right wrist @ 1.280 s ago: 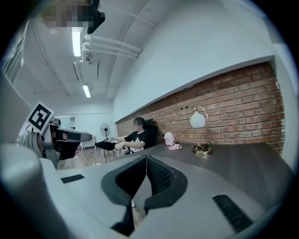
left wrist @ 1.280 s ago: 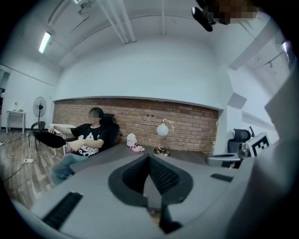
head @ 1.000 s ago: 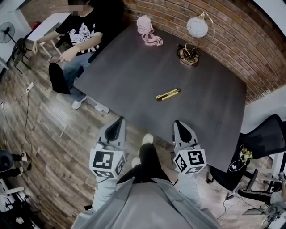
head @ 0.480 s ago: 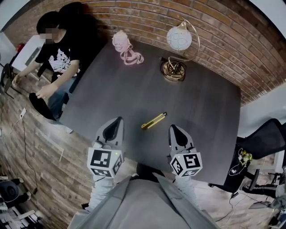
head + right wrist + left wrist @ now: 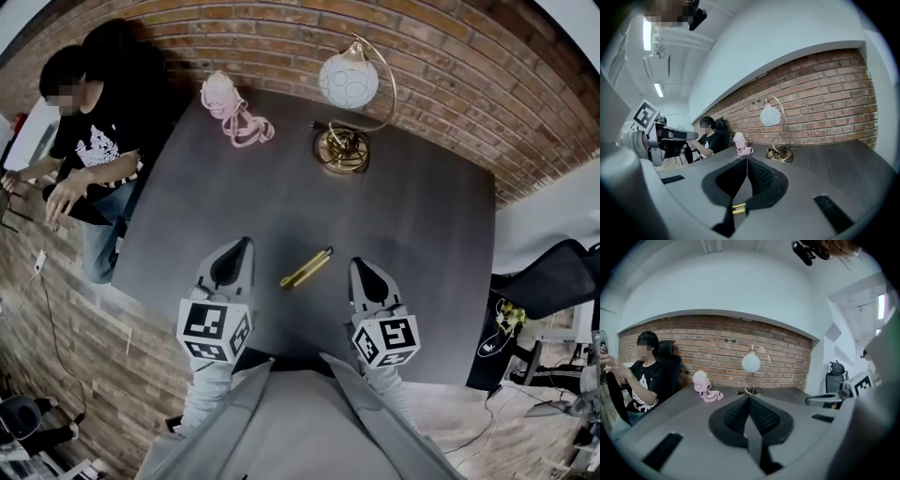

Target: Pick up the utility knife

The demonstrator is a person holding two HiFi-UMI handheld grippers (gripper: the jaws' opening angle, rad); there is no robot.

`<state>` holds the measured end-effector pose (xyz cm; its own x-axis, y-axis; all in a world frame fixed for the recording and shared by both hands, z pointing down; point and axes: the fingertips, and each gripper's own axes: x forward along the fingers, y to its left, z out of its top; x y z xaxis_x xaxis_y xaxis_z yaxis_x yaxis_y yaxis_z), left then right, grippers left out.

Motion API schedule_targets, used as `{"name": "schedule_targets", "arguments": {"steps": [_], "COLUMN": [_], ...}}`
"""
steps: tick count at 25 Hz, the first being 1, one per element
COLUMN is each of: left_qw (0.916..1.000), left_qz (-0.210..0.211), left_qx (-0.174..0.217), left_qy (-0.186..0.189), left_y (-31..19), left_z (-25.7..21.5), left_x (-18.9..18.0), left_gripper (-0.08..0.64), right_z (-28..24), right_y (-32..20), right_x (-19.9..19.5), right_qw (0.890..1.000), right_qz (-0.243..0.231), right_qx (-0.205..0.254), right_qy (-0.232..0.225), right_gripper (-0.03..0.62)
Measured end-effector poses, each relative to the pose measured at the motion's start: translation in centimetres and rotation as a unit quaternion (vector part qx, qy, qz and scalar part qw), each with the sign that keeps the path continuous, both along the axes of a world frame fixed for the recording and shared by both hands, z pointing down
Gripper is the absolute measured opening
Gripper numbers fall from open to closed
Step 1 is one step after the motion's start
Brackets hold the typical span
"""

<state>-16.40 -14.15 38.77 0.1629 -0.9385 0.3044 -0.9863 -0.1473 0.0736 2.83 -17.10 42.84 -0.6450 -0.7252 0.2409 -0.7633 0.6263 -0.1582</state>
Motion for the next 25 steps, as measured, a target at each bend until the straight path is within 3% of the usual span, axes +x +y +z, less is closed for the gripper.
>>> {"name": "schedule_targets", "arguments": {"steps": [10, 19, 25], "left_qw": [0.9955, 0.9906, 0.9905], "left_qz": [0.094, 0.134, 0.133], "left_qx": [-0.004, -0.025, -0.034], "left_qy": [-0.001, -0.002, 0.001], "left_y": [-3.9, -5.1, -5.6], "left_z": [0.1, 1.5, 2.4], "left_x": [2.7, 3.6, 3.7], "left_gripper": [0.018, 0.018, 0.018], "right_z": [-1.1, -0.5, -0.1], "right_y": [-0.8, -1.3, -1.7], "right_x": [3.2, 4.1, 4.4], "right_qw": [0.996, 0.993, 0.991], "right_qz": [0.092, 0.12, 0.129], "right_qx": [0.0, -0.002, -0.01], "right_qy": [-0.004, 0.022, 0.018], "right_gripper": [0.018, 0.019, 0.018]}}
